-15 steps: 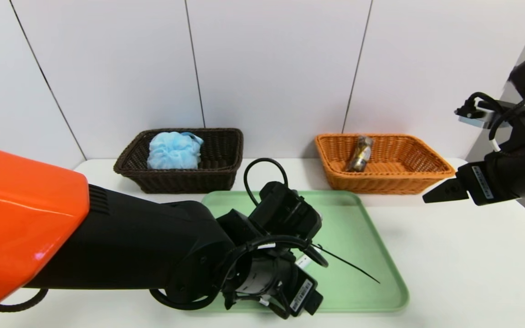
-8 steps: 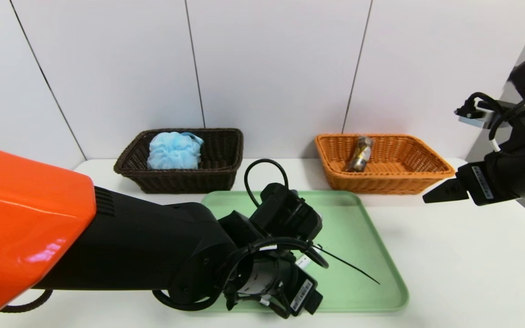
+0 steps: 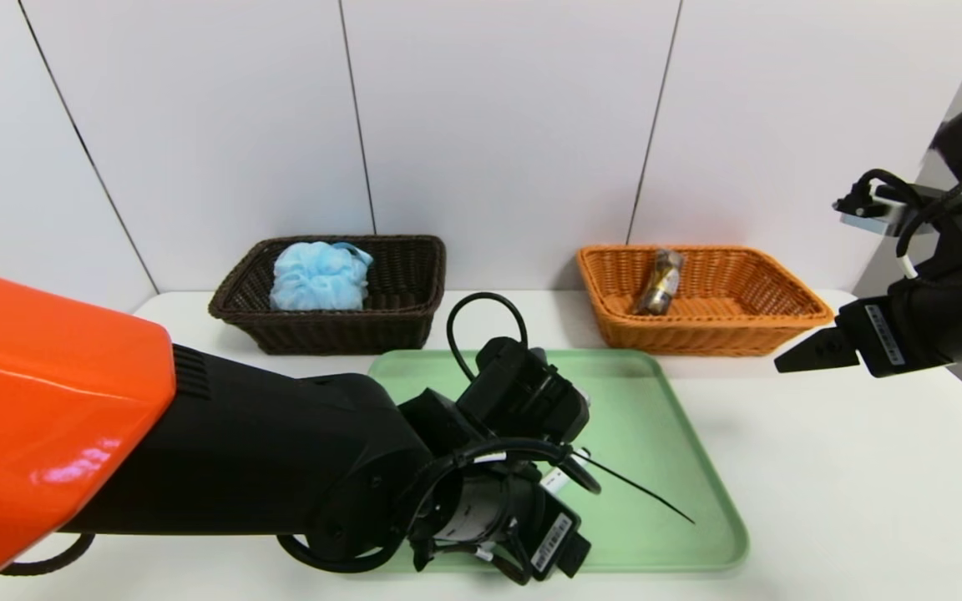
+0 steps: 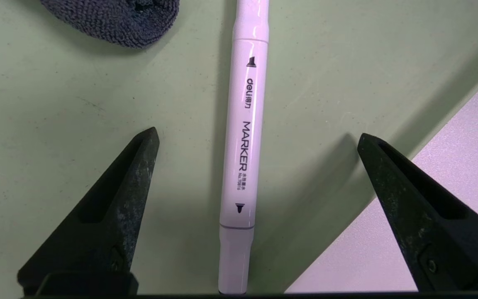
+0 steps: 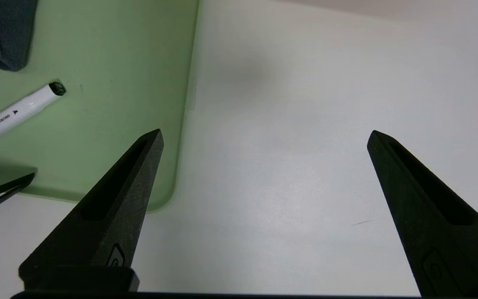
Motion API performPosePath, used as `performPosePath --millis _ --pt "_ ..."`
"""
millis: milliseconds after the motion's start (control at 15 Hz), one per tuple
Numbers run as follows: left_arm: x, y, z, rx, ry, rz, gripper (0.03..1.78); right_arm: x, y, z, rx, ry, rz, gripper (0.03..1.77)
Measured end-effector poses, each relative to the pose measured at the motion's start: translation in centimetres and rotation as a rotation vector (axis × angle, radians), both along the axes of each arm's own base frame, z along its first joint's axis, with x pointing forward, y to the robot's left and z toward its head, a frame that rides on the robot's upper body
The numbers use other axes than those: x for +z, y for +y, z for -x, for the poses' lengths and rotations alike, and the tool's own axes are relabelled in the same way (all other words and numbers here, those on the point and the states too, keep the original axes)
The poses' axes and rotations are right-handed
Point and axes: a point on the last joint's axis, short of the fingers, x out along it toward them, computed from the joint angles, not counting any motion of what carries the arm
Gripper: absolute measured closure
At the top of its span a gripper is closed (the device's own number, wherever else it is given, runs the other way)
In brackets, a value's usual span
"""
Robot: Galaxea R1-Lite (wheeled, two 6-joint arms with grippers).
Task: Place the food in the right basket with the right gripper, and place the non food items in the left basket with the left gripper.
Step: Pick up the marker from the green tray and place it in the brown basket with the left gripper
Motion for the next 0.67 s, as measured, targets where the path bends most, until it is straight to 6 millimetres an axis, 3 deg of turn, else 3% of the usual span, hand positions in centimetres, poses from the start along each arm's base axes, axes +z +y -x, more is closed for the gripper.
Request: performPosePath --millis 267,533,600,667 --pt "-0.07 0.03 0.03 0.002 0.004 -0.003 0.7 -0.02 0.02 0.02 0.0 0.001 0.0 0.1" --pt "-0.15 0.12 -0.16 0.01 0.008 -0.002 1.11 0.03 0.01 0.1 0.002 -0.001 0.002 0.1" --pt "-0.15 0.19 -0.24 0.012 0.008 -0.002 1.61 0.05 0.01 0.13 0.002 -0.002 0.002 0.1" --pt "-0.14 0.24 -0.31 0.014 0.009 -0.001 1.64 0.06 0.0 0.14 0.002 -0.003 0.002 0.1"
